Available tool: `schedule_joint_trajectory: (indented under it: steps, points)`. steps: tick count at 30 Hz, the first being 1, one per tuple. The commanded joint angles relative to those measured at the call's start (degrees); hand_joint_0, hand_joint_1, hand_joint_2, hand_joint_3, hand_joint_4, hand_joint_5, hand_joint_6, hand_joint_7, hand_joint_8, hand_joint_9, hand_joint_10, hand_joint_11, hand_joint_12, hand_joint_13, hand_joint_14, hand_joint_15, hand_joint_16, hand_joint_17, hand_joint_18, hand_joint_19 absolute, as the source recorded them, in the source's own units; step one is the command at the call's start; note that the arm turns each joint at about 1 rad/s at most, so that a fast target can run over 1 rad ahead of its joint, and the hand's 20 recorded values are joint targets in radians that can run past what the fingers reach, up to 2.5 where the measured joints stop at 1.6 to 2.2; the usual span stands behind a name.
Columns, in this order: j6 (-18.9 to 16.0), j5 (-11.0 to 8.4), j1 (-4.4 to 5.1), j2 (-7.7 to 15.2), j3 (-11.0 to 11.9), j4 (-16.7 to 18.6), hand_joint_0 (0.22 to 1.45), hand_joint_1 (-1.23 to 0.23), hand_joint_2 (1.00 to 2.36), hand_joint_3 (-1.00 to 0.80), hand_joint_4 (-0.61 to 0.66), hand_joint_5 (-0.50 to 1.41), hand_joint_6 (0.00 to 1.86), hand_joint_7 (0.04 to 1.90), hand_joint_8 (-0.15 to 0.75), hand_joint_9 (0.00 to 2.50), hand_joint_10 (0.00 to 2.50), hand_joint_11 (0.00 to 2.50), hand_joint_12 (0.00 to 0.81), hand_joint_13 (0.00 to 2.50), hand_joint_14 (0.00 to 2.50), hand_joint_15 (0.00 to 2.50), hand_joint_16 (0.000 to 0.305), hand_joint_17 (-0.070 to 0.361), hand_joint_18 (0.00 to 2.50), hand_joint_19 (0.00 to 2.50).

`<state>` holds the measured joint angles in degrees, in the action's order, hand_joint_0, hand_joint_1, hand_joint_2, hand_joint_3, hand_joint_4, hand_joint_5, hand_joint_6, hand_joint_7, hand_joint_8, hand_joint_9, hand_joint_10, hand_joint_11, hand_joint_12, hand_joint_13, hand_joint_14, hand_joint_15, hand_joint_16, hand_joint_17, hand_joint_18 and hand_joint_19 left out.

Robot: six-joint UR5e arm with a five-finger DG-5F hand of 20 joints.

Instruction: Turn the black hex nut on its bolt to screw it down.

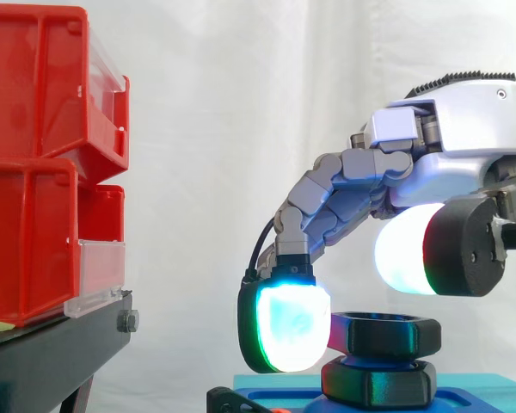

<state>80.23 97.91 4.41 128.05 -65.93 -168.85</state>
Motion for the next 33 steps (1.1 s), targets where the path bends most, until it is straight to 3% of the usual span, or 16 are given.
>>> schedule_joint_trajectory:
  steps: [1,7,19,28,33]
  points:
    - [0.1,0.97,-0.37,0.01,0.01,-0.78,0.44,-0.36,1.0,-0.5,0.32,-0.22,0.88,0.61,0.346,0.65,0.01,0.52,0.372,0.62,0.01,0.21,0.045,0.101,0.43,0.22]
    - [0.72,1.93,-1.33,0.01,0.01,-2.1,0.45,-0.36,1.0,-0.5,0.32,-0.22,0.88,0.61,0.347,0.65,0.01,0.53,0.374,0.63,0.01,0.21,0.045,0.101,0.45,0.22]
    - [0.98,6.42,-4.32,-0.08,0.1,-3.07,0.45,-0.37,1.0,-0.5,0.32,-0.22,0.88,0.61,0.348,0.64,0.01,0.51,0.372,0.64,0.01,0.22,0.045,0.102,0.47,0.21]
    - [0.45,11.07,-6.61,0.01,3.35,-3.86,0.45,-0.36,1.0,-0.5,0.32,-0.21,0.78,0.63,0.349,0.64,0.01,0.51,0.375,0.66,0.01,0.23,0.045,0.102,0.48,0.21]
    - [-0.16,11.16,-6.78,0.01,3.96,-3.59,0.45,-0.36,1.0,-0.5,0.32,-0.2,0.74,0.67,0.349,0.65,0.01,0.52,0.376,0.66,0.01,0.23,0.045,0.102,0.48,0.21]
